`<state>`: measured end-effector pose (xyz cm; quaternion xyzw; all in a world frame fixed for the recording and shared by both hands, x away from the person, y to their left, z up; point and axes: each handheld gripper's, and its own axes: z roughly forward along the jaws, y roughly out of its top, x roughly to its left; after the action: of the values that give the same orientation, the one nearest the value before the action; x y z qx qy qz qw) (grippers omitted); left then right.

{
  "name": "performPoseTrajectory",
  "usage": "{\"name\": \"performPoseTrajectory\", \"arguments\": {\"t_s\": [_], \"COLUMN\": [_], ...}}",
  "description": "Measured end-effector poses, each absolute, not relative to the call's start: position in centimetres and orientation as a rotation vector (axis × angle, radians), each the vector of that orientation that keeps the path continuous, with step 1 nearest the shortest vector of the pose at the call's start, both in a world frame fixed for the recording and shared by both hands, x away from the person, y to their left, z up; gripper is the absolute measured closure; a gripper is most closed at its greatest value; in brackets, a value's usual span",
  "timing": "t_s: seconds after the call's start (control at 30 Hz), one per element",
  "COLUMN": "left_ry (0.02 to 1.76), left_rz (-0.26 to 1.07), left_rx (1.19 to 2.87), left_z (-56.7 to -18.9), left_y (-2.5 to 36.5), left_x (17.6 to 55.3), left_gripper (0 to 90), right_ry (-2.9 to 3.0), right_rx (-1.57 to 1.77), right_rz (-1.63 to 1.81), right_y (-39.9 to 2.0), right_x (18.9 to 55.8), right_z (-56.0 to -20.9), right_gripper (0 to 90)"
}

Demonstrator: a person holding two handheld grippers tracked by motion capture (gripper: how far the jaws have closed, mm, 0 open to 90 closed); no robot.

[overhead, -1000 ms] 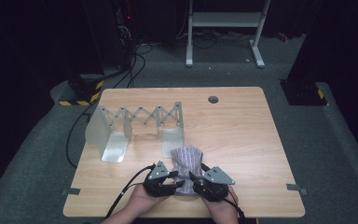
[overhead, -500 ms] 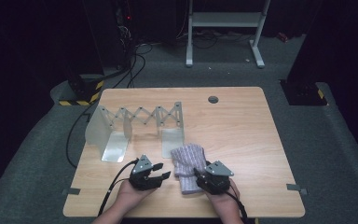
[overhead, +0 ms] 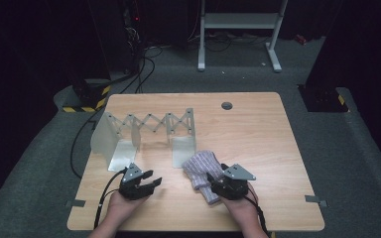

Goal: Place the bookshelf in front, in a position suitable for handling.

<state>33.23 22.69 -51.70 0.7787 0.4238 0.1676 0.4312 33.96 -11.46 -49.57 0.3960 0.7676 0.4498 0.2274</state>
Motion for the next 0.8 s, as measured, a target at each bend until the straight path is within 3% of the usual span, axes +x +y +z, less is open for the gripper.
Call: {"name": "performPoseTrajectory", "arguments": {"t_s": [0.13, 0.3, 0.47, 0.5, 0.6, 0.8], "left_ry": [1.049, 1.05, 1.051, 1.051, 1.081, 1.16], "left_rz": [0.439, 0.448, 0.459, 0.459, 0.506, 0.595], "left_rx": [1.969, 1.973, 1.97, 1.97, 1.964, 1.895], "left_z": [-51.9, -52.0, -52.1, -52.1, -51.9, -51.1], "left_y": [22.6, 22.5, 22.5, 22.5, 23.4, 26.1], "left_x": [33.2, 33.3, 33.5, 33.5, 33.8, 34.2], "left_gripper": [48.8, 48.7, 48.7, 48.7, 48.5, 48.7], "right_ry": [2.227, 2.294, 2.314, 2.314, 2.347, 2.31], "right_rx": [1.162, 1.165, 1.124, 1.124, 1.095, 1.076], "right_rz": [1.173, 1.052, 1.06, 1.06, 1.077, 1.068], "right_y": [-10.5, -9.4, -8.8, -8.8, -8.8, -9.8], "right_x": [35.6, 36.5, 36.2, 36.2, 36.0, 35.1], "right_z": [-51.0, -52.4, -52.4, -52.4, -52.3, -51.3], "right_gripper": [24.1, 23.8, 46.1, 46.1, 65.5, 69.7]}}
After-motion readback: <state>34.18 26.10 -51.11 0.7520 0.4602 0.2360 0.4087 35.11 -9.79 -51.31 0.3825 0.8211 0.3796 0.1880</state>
